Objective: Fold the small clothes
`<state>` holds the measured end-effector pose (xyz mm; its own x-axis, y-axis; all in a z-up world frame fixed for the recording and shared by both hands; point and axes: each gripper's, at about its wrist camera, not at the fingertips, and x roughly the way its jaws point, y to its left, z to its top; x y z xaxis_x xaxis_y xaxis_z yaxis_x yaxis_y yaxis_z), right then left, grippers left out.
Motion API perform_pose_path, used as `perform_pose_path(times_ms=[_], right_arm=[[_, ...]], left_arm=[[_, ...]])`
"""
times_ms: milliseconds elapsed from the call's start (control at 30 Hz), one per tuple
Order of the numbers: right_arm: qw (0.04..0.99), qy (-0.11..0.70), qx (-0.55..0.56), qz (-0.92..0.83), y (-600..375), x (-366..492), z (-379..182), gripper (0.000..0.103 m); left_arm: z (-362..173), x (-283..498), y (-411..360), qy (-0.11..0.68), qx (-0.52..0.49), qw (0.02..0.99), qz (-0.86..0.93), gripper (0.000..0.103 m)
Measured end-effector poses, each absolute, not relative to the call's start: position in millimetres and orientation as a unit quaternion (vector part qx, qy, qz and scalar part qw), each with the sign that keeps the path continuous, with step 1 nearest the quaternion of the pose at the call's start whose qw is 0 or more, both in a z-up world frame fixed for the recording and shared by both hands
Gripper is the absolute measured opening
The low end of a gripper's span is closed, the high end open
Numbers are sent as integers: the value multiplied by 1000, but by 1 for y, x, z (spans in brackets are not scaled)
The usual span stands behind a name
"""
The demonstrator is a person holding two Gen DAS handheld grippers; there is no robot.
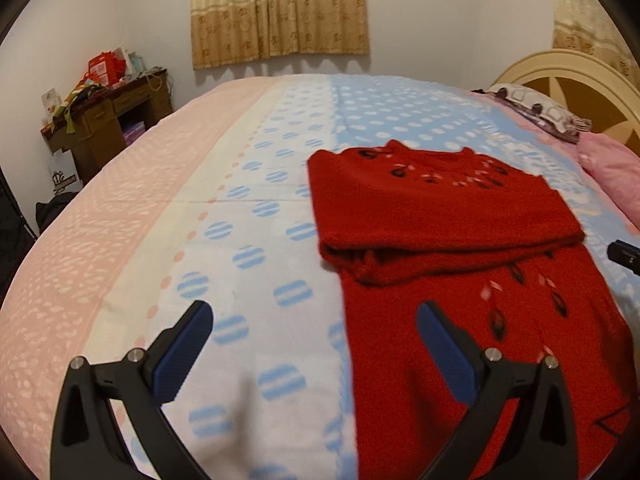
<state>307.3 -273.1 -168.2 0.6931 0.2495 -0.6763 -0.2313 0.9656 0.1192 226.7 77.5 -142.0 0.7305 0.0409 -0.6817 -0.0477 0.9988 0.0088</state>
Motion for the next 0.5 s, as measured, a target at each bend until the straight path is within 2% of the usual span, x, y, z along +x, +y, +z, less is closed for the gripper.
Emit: perform_pose_path(times_ms=[500], right_arm=[[924,356,11,140,-280,221,-157,73]], left_arm=[[-126,168,65,348,5,938,0,103]])
